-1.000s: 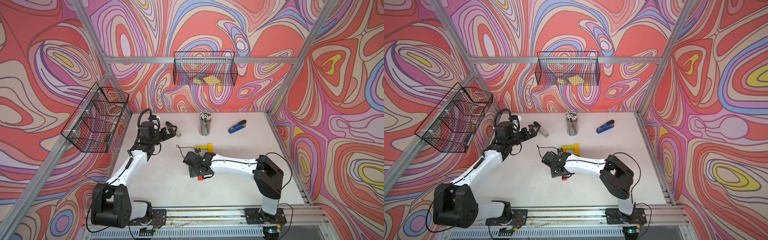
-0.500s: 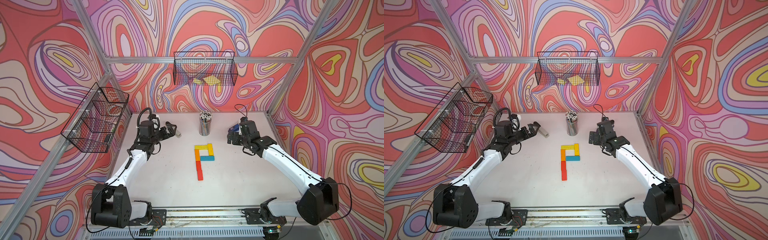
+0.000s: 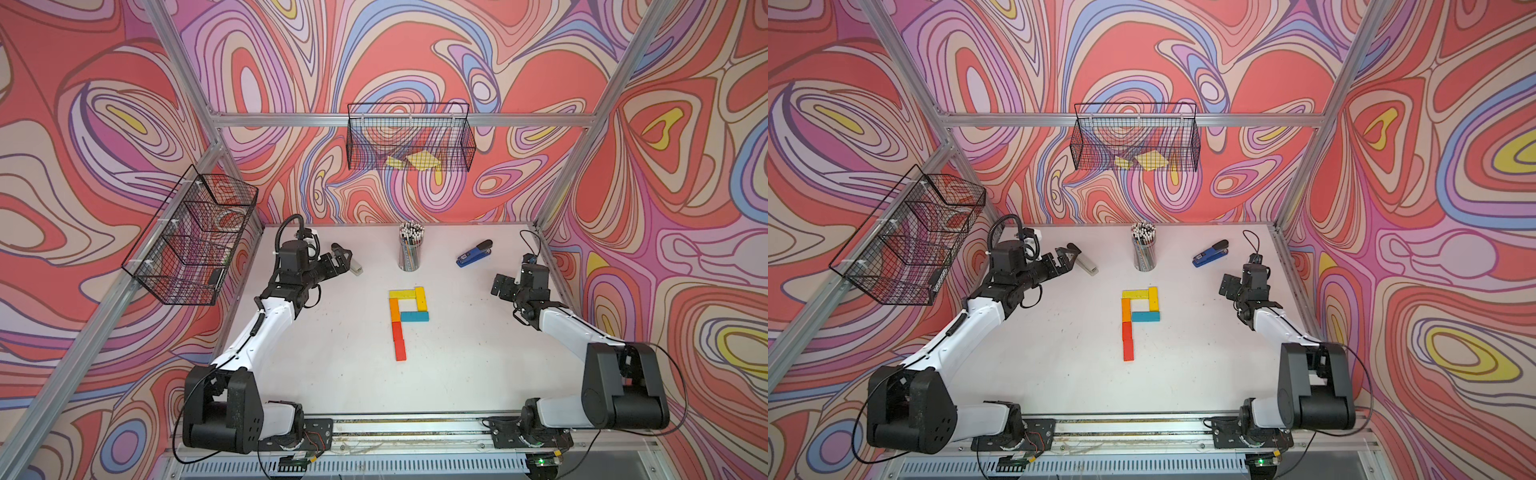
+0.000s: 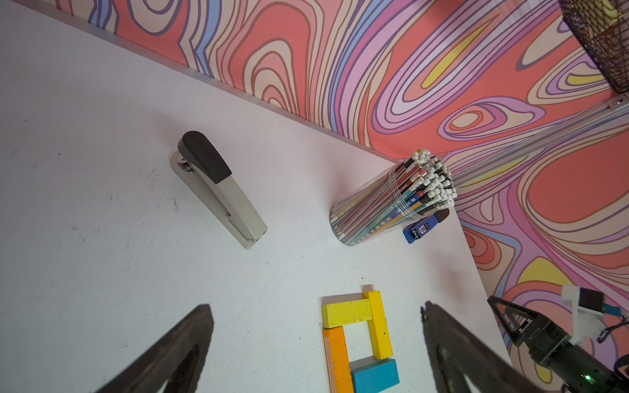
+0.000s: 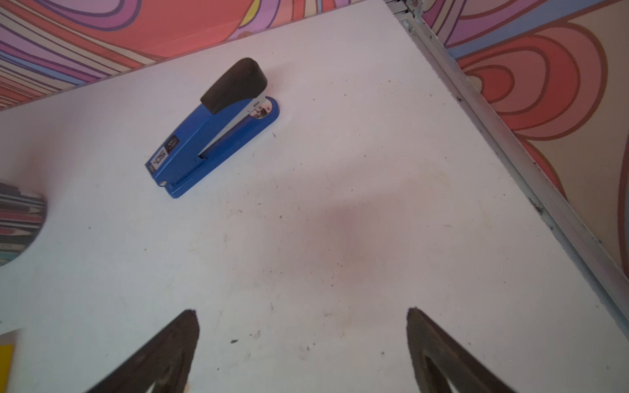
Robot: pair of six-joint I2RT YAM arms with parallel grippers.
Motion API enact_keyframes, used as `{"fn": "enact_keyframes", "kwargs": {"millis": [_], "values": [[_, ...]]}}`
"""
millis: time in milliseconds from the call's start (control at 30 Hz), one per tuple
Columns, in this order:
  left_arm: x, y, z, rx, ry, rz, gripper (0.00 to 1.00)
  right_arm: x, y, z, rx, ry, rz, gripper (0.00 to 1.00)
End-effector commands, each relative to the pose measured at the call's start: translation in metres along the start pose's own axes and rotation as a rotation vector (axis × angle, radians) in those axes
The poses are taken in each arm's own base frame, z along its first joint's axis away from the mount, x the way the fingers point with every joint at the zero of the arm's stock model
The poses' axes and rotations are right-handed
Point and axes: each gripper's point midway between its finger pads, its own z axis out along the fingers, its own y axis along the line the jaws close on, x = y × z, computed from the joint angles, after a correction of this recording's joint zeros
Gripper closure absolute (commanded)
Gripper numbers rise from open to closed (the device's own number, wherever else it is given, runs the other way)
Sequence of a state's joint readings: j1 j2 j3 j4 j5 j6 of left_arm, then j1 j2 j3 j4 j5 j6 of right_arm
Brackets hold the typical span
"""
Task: Assemble the letter p with building blocks
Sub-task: Reset both arms
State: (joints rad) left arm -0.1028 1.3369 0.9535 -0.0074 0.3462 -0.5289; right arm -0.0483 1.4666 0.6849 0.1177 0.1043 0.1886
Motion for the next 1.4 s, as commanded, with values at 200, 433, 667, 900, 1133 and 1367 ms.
{"fn": "enact_keyframes", "kwargs": {"millis": [200,433,667,900,1133,1367], "values": [[-0.009,0.027,0.001,-0.148,-0.032,0.049,0.01,-0.027,0.02,0.031,-0.098,-0.266,-0.101,0.02],[-0.003,0.07,-0.01,-0.352,-0.098,0.071,0.02,-0.012,0.021,0.011,-0.113,-0.394,-0.106,0.02],[-0.01,0.104,-0.052,-0.611,-0.347,0.277,0.01,-0.014,0.02,0.015,-0.08,-0.388,-0.109,0.02],[0.011,0.126,-0.041,-0.786,-0.374,0.458,0.01,-0.014,0.02,0.015,-0.075,-0.394,-0.109,0.02],[0.032,0.139,-0.044,-0.814,-0.391,0.542,0.01,-0.015,0.02,0.015,-0.075,-0.396,-0.109,0.02],[0.041,0.152,-0.016,-0.826,-0.336,0.586,0.01,-0.014,0.021,0.015,-0.075,-0.391,-0.111,0.02]]}}
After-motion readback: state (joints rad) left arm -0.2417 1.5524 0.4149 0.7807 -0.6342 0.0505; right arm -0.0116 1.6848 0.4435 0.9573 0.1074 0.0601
